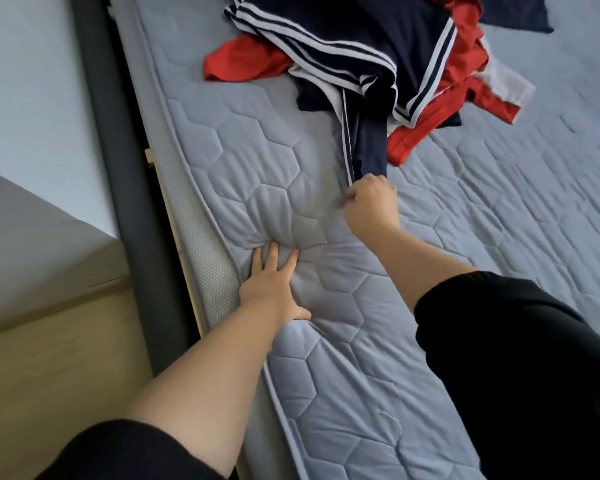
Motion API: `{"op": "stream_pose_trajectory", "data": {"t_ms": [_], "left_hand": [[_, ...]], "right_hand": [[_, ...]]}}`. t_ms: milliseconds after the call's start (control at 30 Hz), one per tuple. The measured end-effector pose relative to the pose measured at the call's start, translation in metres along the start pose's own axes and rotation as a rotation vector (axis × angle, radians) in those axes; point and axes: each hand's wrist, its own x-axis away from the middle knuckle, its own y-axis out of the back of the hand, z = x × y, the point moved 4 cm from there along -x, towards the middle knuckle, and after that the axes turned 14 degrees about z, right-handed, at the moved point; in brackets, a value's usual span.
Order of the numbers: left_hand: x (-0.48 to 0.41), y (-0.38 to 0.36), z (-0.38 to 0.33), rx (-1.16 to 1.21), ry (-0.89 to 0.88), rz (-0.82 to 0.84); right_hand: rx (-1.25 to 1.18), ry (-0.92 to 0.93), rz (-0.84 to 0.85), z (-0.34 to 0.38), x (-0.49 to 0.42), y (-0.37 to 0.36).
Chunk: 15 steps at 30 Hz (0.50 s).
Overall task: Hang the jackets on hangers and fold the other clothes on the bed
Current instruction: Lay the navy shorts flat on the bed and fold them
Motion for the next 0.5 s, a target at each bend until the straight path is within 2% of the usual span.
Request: {"op": "stream_pose_trajectory", "data": {"t_ms": [67, 167, 233, 300, 367, 433, 500], "left_hand": [[0.000, 0.004, 0.002, 0.028, -0.021, 0.056], [0.009, 0.022, 0.005, 0.164, -0.075, 0.167], [0.029, 0.034, 0.007, 0.547, -0.084, 0.159], [0.058, 0.035, 0.001, 1.061, -0.033, 0.133], [0.083, 0.026, -0.018, 1.490, -0.009, 0.209], [0.103, 0.019, -0.042, 1.665, 0.006, 0.240], [0.121, 0.024, -0.065, 1.701, -0.015, 0.189]], "right_hand": [[-0.076, 0.061, -0.025, 0.003, 0.026, 0.003], [-0.145, 0.100, 0.132, 0.003, 0.077, 0.000], [-0.139, 0.165, 0.364, 0.006, 0.119, -0.007], [-0.138, 0.257, 0.644, 0.013, 0.164, -0.012], [-0.196, 0.304, 0.831, 0.019, 0.202, -0.005], [-0.234, 0.332, 0.903, 0.023, 0.222, 0.014], [-0.164, 0.378, 1.002, 0.025, 0.236, 0.032]]}}
